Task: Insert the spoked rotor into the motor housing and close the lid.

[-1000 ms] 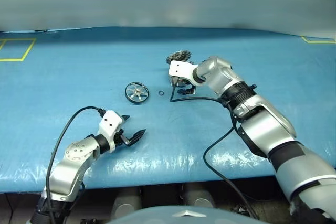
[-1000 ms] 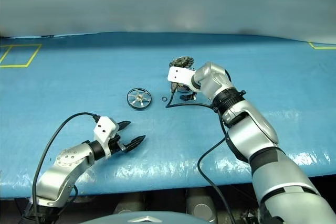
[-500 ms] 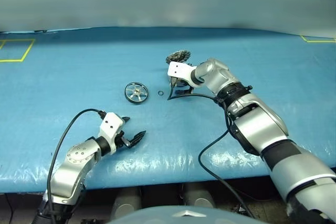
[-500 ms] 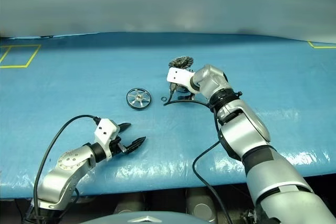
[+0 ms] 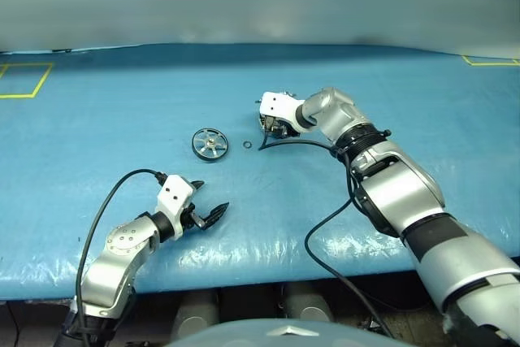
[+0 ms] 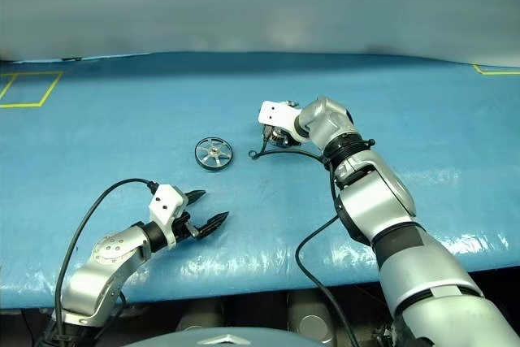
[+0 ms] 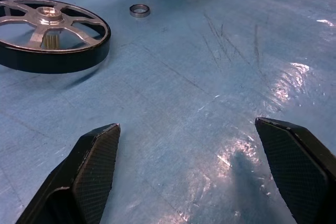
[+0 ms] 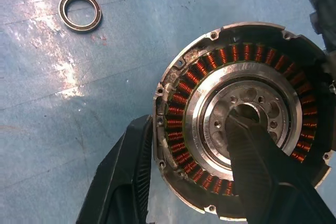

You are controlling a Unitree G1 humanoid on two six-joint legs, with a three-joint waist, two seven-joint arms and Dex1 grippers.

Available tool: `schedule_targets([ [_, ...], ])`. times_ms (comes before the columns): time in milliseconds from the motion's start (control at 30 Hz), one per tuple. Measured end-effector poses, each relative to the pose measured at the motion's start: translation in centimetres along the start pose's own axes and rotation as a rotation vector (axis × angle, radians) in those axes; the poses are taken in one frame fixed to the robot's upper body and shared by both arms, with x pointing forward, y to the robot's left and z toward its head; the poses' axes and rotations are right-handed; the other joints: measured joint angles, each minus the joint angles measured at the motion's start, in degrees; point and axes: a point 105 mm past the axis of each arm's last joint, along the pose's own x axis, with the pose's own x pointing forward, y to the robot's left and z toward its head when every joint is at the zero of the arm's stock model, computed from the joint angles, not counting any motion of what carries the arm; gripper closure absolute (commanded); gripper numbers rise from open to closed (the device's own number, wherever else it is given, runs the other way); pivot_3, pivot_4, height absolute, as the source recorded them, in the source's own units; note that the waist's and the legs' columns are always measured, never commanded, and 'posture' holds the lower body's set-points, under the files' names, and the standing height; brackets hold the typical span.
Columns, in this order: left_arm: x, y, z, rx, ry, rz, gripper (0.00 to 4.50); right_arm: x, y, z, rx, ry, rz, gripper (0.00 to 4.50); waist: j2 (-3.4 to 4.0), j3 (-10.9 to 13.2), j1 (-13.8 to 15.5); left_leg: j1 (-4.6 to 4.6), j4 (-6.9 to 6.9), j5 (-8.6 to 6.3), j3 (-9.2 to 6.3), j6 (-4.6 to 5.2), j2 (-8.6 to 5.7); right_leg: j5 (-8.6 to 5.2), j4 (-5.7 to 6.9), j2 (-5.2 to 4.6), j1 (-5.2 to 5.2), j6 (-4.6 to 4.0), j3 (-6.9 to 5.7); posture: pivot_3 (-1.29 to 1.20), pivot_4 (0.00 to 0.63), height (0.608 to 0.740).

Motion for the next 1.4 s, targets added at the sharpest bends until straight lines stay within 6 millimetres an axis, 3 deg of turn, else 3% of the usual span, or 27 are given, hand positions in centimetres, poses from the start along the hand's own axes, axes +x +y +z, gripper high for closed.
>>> schedule_targets([
  [200, 0.0, 0.0, 0.0, 0.002, -0.003, -0.002, 0.0, 0.1, 0.9, 0.0, 0.007, -0.006, 0.021, 2.73, 0.0, 0.0, -0.1, 0.26, -0.04, -0.01, -0.09, 0.02, 0.01, -0.04, -0.03, 0.03, 0.3, -0.04, -0.03, 0.0, 0.15, 0.74],
  [367, 0.0, 0.0, 0.0, 0.0, -0.001, -0.001, 0.0, 0.1, 3.2, 0.4, 0.031, -0.051, 0.042, 2.73, -0.09, -0.4, -0.2, 0.48, -0.22, -0.09, -0.1, 0.1, 0.04, -0.1, -0.04, 0.03, 0.43, -0.11, -0.08, 0.0, 0.15, 0.74],
  [767, -0.1, 0.1, -0.1, 0.006, 0.0, -0.001, 0.0, -2.2, 11.2, 1.2, 0.197, -0.173, 0.094, 2.73, -0.28, -1.0, 0.0, 0.9, -0.7, -0.13, -0.14, 0.07, 0.08, -0.76, -0.01, 0.04, 0.68, -0.01, -0.14, 0.0, 0.15, 0.74],
  [1000, -1.6, 0.9, 0.3, 0.065, -0.057, 0.032, 0.0, -3.8, 15.8, 2.6, 0.337, -0.233, 0.189, 2.73, -0.3, -1.0, 0.1, 0.93, -0.74, -0.19, -0.14, 0.02, 0.09, -0.91, -0.03, 0.02, 0.68, -0.05, -0.16, 0.0, 0.15, 0.74],
  [1400, -4.0, 2.6, 0.2, 0.101, -0.095, 0.153, 0.0, -3.8, 18.1, 5.4, 0.444, -0.253, 0.278, 2.73, -0.33, -1.0, -0.4, 1.0, -0.77, -0.2, -0.12, 0.02, 0.16, -1.11, 0.0, 0.07, 0.66, -0.3, -0.18, 0.0, 0.15, 0.74],
])
